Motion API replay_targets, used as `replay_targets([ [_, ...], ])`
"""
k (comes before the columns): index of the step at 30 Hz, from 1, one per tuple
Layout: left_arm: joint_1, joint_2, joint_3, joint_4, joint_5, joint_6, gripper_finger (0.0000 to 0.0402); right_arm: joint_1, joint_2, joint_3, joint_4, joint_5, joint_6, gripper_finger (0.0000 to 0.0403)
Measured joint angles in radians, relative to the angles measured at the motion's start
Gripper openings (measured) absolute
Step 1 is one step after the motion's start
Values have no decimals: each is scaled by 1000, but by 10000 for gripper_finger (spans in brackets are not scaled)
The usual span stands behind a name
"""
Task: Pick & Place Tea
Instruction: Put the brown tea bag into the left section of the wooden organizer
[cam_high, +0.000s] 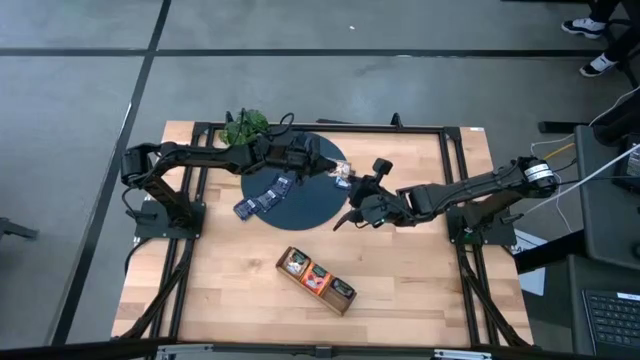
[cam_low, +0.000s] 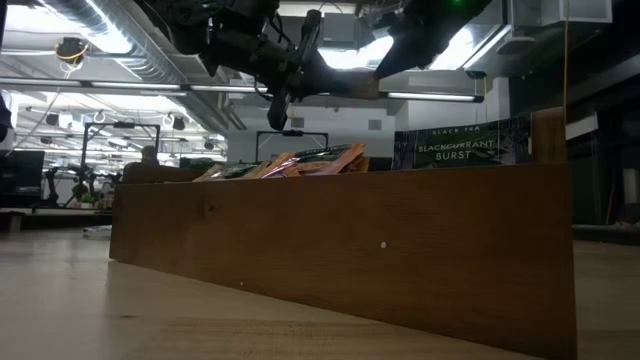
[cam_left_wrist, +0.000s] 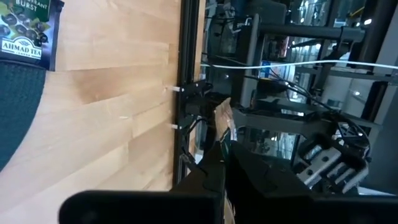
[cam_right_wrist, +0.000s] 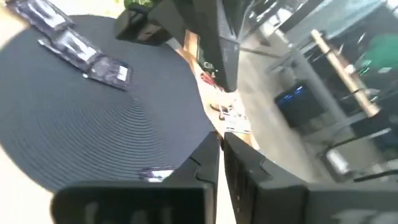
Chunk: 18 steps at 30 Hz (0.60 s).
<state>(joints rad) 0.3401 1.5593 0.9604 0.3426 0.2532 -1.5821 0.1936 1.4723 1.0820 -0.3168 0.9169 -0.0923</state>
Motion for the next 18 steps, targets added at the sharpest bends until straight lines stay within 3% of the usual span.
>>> replay_targets([
  [5, 1, 0, 0, -2, 3, 33, 5, 0, 0, 0, -13, -98, 177, 52],
  [12, 10, 0, 0, -3, 23, 112, 3, 12, -11, 0, -73, -385, 502, 98],
  [18, 16, 0, 0, -2, 205, 351, 3, 31, -60, 0, -65, -649, 818, 123],
])
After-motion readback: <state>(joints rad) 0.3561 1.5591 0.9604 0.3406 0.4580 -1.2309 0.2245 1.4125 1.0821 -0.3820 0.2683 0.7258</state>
